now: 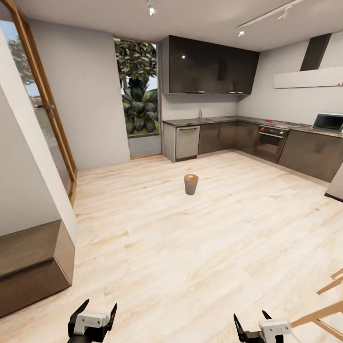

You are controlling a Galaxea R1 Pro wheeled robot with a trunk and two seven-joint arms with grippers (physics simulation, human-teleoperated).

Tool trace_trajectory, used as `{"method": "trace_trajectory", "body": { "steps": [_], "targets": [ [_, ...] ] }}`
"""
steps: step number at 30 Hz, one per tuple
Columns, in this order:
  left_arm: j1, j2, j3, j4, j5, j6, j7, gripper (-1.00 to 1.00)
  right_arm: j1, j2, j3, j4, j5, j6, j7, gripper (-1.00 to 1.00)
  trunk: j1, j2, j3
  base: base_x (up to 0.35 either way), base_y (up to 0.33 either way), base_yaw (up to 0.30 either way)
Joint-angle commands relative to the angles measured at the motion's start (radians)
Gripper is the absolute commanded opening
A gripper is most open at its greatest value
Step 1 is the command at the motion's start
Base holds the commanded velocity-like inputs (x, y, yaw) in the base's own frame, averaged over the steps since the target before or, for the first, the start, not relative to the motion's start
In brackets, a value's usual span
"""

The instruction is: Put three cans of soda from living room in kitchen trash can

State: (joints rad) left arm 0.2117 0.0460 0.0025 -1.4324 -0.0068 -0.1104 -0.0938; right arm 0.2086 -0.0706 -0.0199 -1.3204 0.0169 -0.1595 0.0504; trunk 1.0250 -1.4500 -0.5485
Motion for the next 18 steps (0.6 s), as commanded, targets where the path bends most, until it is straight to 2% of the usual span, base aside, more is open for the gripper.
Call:
{"method": "trace_trajectory", "body": {
  "steps": [1,18],
  "targets": [
    [0.0,0.0,0.0,0.002,0.0,0.0,0.0,1.0,0.0,0.0,0.0,0.0,0.0,0.0,0.0,1.0,0.0,0.0,0.0,0.312,-0.001,0.0],
    [0.0,0.0,0.001,0.009,0.001,0.0,0.0,1.0,0.0,0.0,0.001,0.001,0.0,0.0,0.0,1.0,0.0,0.0,0.0,0.313,0.0,0.0]
  ]
}}
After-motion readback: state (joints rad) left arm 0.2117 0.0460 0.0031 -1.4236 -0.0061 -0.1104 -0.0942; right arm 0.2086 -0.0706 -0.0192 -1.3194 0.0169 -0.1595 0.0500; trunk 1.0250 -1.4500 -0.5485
